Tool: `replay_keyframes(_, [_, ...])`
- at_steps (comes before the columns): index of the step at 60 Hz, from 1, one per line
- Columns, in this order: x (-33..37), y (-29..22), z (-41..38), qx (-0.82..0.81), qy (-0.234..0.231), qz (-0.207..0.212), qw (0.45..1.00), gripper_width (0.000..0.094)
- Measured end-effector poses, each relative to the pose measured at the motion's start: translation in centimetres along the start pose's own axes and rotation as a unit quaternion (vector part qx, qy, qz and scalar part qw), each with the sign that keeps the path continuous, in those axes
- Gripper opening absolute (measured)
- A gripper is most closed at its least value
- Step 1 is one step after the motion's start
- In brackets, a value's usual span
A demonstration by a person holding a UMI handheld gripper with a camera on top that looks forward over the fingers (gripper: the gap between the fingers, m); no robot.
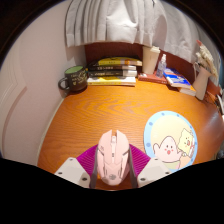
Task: Arrange mouse
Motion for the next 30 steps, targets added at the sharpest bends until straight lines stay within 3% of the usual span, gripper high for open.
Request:
replay_keyframes(8, [-0.1, 0.0, -0.2, 0.009, -0.007, -0.018, 1.000, 0.0386])
replay_keyframes(16, [-0.2, -0.8, -0.3, 0.031, -0.023, -0.032, 0.999, 0.0387])
replay_keyframes(21, [1.0, -3.0, 0.1, 0.045, -0.033, -0.018, 0.998, 0.0389])
replay_keyframes(30, [6.5, -9.5, 3.7, 0.047, -0.024, 0.049, 0.997, 0.0390])
Point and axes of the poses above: the point between the fingertips, and its own axes, seen from behind it with the camera up: z to the right, y down, x backward, against the way the camera looks, the point moved 1 cm from there along x, backward, against the way the camera looks, and after that the axes turned 14 degrees about x, right-handed, at the moved point
